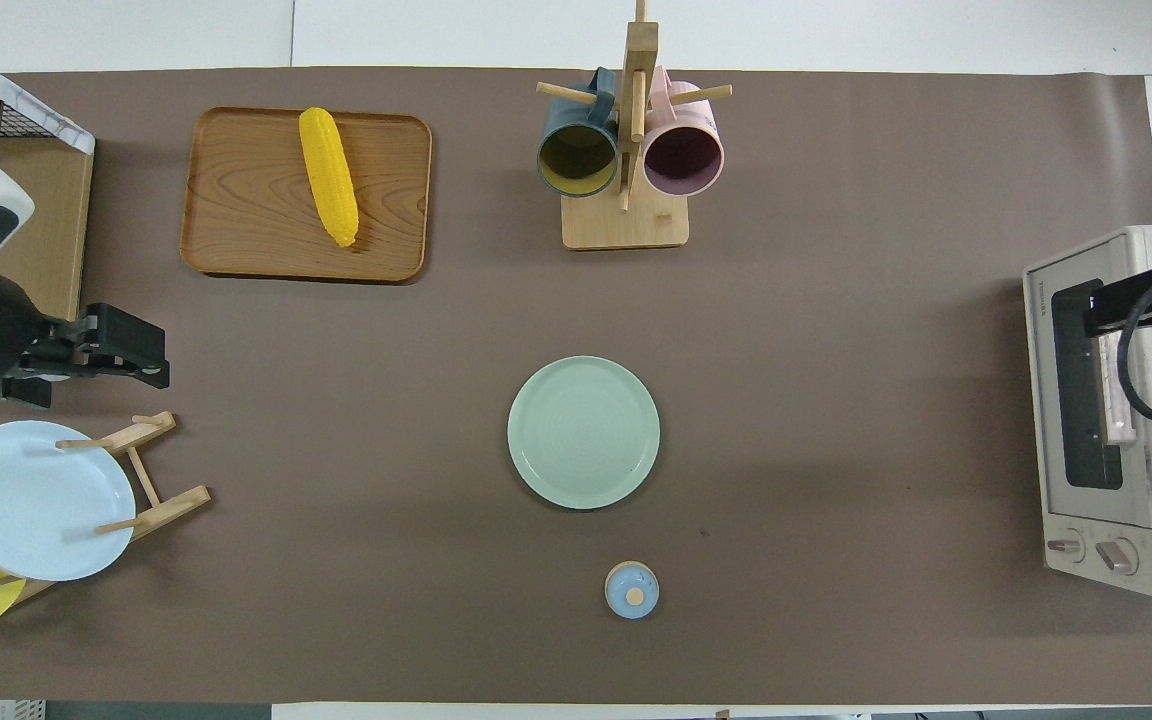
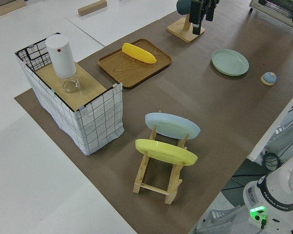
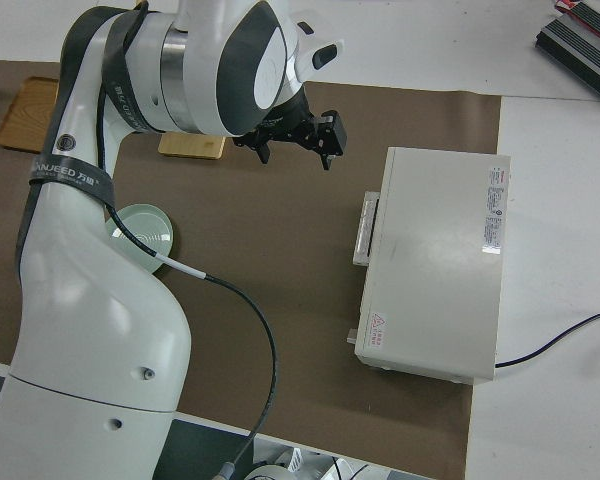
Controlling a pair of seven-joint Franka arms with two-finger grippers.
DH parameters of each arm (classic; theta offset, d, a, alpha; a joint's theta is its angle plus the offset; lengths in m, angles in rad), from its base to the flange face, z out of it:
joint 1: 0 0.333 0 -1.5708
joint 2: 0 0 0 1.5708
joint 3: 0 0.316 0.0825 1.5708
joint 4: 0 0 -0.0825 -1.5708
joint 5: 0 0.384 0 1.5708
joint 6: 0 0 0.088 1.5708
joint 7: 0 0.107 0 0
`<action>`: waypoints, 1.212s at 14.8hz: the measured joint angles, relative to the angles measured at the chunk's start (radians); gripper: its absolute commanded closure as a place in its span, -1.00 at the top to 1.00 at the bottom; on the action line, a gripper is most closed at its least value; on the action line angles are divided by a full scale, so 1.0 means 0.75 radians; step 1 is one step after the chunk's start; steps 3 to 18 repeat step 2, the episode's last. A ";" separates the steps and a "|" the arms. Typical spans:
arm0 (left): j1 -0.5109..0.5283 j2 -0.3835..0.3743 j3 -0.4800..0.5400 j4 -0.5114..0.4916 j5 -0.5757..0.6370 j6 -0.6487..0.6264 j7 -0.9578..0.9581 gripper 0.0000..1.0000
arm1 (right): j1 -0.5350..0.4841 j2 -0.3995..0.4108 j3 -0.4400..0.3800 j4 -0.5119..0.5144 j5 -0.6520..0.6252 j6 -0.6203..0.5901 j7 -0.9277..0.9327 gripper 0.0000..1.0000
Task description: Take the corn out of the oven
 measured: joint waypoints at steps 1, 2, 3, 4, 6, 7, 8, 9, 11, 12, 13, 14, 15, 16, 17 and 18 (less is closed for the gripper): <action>0.000 0.000 -0.002 0.000 0.000 0.000 0.000 1.00 | 0.000 0.000 0.000 0.000 0.000 0.000 0.000 1.00; 0.000 0.000 -0.003 0.000 0.000 0.000 0.000 1.00 | 0.000 0.000 0.000 0.000 0.000 0.000 0.000 1.00; 0.000 0.000 -0.003 0.000 0.000 0.000 0.000 1.00 | 0.000 0.000 0.000 0.000 0.000 0.000 0.000 1.00; 0.000 0.000 -0.003 0.000 0.000 0.000 0.000 1.00 | 0.000 0.000 0.000 0.000 0.000 0.000 0.000 1.00; 0.000 0.000 -0.003 0.000 0.000 0.000 0.000 1.00 | 0.000 0.000 0.000 0.000 0.000 0.000 0.000 1.00; 0.000 0.000 -0.003 0.000 0.000 0.000 0.000 1.00 | 0.000 0.000 0.000 0.000 0.000 0.000 0.000 1.00; 0.000 0.000 -0.003 0.000 0.000 0.000 0.000 1.00 | 0.000 0.000 0.000 0.000 0.000 0.000 0.000 1.00; 0.000 0.000 -0.003 0.000 0.000 0.000 0.000 1.00 | 0.000 0.000 0.000 0.000 0.000 0.000 0.000 1.00; 0.000 0.000 -0.003 0.000 0.000 0.000 0.000 1.00 | 0.000 0.000 0.000 0.000 0.000 0.000 0.000 1.00; 0.000 0.000 -0.003 0.000 0.000 0.000 0.000 1.00 | 0.000 0.000 0.000 0.000 0.000 0.000 0.000 1.00; 0.000 0.000 -0.003 0.000 0.000 0.000 0.000 1.00 | 0.000 0.000 0.000 0.000 0.000 0.000 0.000 1.00; 0.000 0.000 -0.003 0.000 0.000 0.000 0.000 1.00 | 0.000 0.000 0.000 0.000 0.000 0.000 0.000 1.00; 0.000 0.000 -0.003 0.000 0.000 0.000 0.000 1.00 | 0.000 0.000 0.000 0.000 0.000 0.000 0.000 1.00; 0.000 0.000 -0.003 0.000 0.000 0.000 0.000 1.00 | 0.000 0.000 0.000 0.000 0.000 0.000 0.000 1.00; 0.000 0.000 -0.003 0.000 0.000 0.000 0.000 1.00 | 0.000 0.000 0.000 0.000 0.000 0.000 0.000 1.00; 0.000 0.000 -0.003 0.000 0.000 0.000 0.000 1.00 | 0.000 0.000 0.000 0.000 0.000 0.000 0.000 1.00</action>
